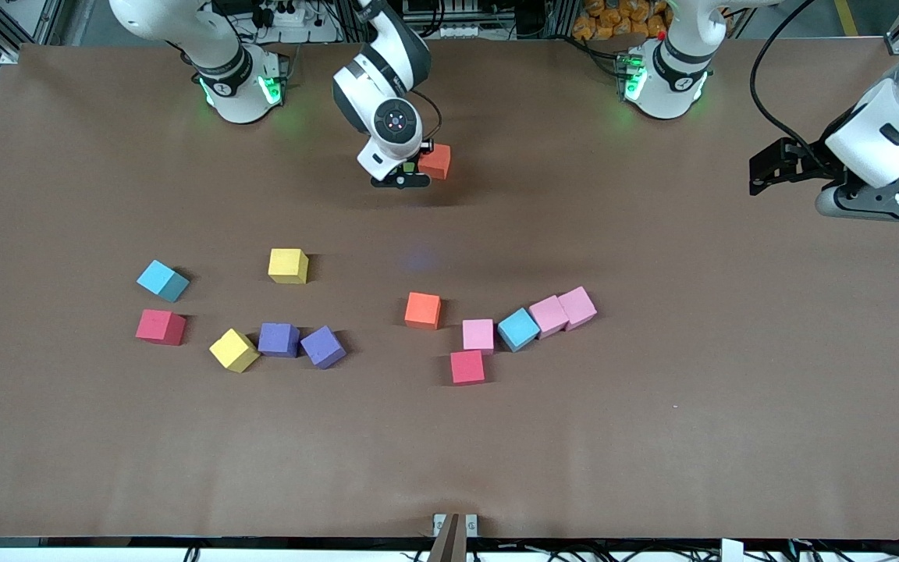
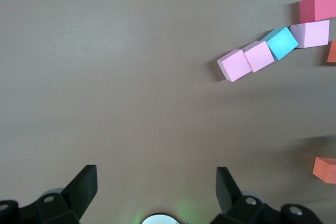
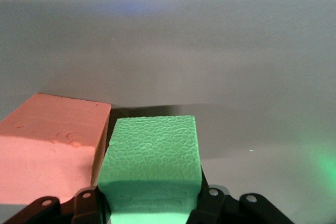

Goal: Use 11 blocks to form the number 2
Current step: 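Lower the right gripper and grasp the green cube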

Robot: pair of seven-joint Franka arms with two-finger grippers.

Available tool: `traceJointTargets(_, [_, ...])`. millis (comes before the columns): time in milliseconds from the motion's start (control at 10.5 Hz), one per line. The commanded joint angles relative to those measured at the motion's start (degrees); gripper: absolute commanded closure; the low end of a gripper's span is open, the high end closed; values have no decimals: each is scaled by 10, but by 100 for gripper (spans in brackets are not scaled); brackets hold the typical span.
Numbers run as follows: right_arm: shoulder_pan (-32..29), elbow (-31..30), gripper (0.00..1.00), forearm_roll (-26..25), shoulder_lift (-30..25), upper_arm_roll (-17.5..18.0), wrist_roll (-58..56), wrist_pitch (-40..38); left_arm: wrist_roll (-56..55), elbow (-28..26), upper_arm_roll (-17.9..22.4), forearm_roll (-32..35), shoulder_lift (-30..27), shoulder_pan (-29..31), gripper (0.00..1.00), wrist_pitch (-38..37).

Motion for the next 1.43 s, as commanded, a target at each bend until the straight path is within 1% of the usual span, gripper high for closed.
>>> traceJointTargets(0, [-9, -14, 100, 11, -25, -1, 1, -20, 10, -1, -4, 8, -3, 4, 0, -4])
traceJointTargets(287, [-22, -49, 100, 11, -35, -1, -36, -9, 10, -1, -4, 8, -3, 4, 0, -4])
traceJointTargets(478, [-34, -90, 100, 17, -54, -1, -45, 25, 10, -1, -4, 8, -3, 4, 0, -4])
traceJointTargets(574, [-34, -99, 100, 47, -59, -1, -45, 33, 10, -1, -4, 8, -3, 4, 0, -4])
traceJointTargets(670, [-39, -101, 100, 67, -60, -2, -45, 34, 10, -1, -4, 8, -3, 4, 0, -4])
traceJointTargets(861, [-38, -108, 100, 75, -61, -2, -33, 45, 10, -1, -4, 8, -3, 3, 0, -4])
traceJointTargets(1052, [-31, -128, 100, 79, -59, -1, -33, 85, 11, -1, -4, 8, -3, 4, 0, -4])
traceJointTargets(1339, [-31, -129, 100, 81, -53, -1, -33, 94, 11, -1, -4, 8, -3, 5, 0, -5])
